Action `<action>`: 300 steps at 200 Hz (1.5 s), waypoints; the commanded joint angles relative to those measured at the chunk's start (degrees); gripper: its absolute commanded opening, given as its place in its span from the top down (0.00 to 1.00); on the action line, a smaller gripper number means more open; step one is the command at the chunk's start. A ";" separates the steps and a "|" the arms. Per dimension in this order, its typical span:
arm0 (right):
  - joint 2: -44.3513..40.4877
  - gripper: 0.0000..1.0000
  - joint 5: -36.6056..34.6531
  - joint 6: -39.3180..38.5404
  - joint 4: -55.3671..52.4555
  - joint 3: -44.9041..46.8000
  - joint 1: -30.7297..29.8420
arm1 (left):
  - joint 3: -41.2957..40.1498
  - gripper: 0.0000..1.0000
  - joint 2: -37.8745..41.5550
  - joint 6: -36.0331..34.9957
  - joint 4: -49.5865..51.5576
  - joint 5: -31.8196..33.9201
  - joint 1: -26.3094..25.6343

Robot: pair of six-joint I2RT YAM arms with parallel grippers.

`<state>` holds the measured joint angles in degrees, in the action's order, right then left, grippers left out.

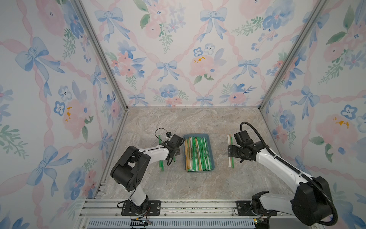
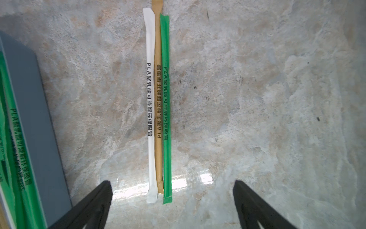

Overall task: Put the straws into the storage box
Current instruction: Pick up the straw from the center of the board, then place the straw in the storage box.

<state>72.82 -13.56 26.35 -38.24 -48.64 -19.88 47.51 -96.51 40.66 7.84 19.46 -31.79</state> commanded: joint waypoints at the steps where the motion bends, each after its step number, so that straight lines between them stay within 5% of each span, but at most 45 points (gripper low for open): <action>1: 1.14 0.02 -0.76 -1.37 -1.19 1.31 1.46 | -1.44 0.91 -1.11 -0.05 2.22 -1.49 0.41; 19: 2.09 0.01 -0.35 -2.04 -0.10 1.61 2.29 | -1.80 1.00 0.74 -0.12 2.19 -1.83 0.09; 127: 9.96 0.27 6.22 -2.32 6.22 1.19 6.84 | 2.52 1.00 8.52 6.11 2.13 -3.03 -12.88; 210: 15.57 0.40 8.29 -1.39 7.97 -0.23 8.71 | 9.00 1.00 1.05 9.84 1.93 -6.54 -20.25; 300: 18.96 0.59 5.54 -2.07 5.66 -2.51 8.54 | 6.86 0.94 -0.24 10.59 2.02 -7.23 -21.48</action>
<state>91.05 -6.48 24.34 -30.61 -49.76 -11.66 55.40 -96.47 50.28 8.93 12.12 -52.75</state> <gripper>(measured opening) 0.435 0.050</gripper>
